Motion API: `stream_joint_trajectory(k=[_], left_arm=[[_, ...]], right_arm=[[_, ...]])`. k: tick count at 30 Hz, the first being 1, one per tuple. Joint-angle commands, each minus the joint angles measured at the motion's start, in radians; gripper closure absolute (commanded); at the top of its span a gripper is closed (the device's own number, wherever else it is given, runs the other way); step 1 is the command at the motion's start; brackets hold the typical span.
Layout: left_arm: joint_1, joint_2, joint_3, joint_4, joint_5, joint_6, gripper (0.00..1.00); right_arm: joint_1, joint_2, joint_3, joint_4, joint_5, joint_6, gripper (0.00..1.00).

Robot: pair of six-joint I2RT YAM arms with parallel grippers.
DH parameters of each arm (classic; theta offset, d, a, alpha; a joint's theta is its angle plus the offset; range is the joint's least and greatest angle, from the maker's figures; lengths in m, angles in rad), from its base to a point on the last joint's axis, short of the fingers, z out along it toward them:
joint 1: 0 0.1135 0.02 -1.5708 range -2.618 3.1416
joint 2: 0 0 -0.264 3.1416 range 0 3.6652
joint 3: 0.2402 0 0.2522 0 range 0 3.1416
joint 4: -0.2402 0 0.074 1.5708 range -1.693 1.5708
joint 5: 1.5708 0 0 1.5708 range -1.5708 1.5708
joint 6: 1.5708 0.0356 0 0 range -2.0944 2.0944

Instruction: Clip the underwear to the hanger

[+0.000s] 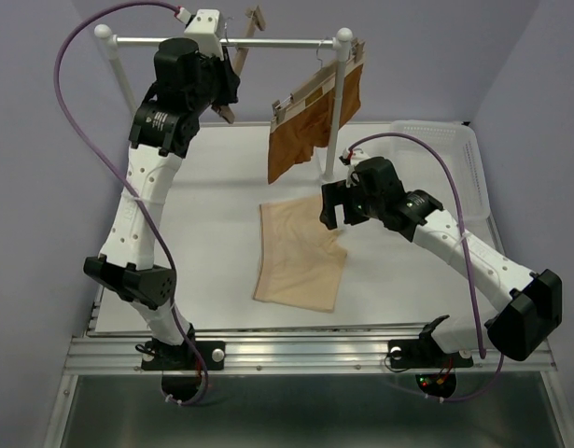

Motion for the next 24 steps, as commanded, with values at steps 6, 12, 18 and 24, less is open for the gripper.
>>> stream_joint_trajectory(k=[6,12,18,24], left_arm=[[0.003,-0.153,-0.145,0.114,-0.042,-0.018,1.00],[0.003,-0.238,-0.303,0.169,-0.080,-0.037,1.00],[0.003,-0.339,-0.473,0.218,-0.079,-0.078,1.00],[0.003,-0.553,-0.795,0.304,-0.126,-0.251,1.00]], right_arm=[[-0.006,-0.063,-0.017,0.008,0.023,0.007,0.00],[-0.006,-0.087,-0.029,0.008,0.020,0.021,0.00],[-0.006,-0.095,-0.043,0.014,0.009,0.039,0.00],[-0.006,-0.120,-0.104,0.106,0.000,0.122,0.00]])
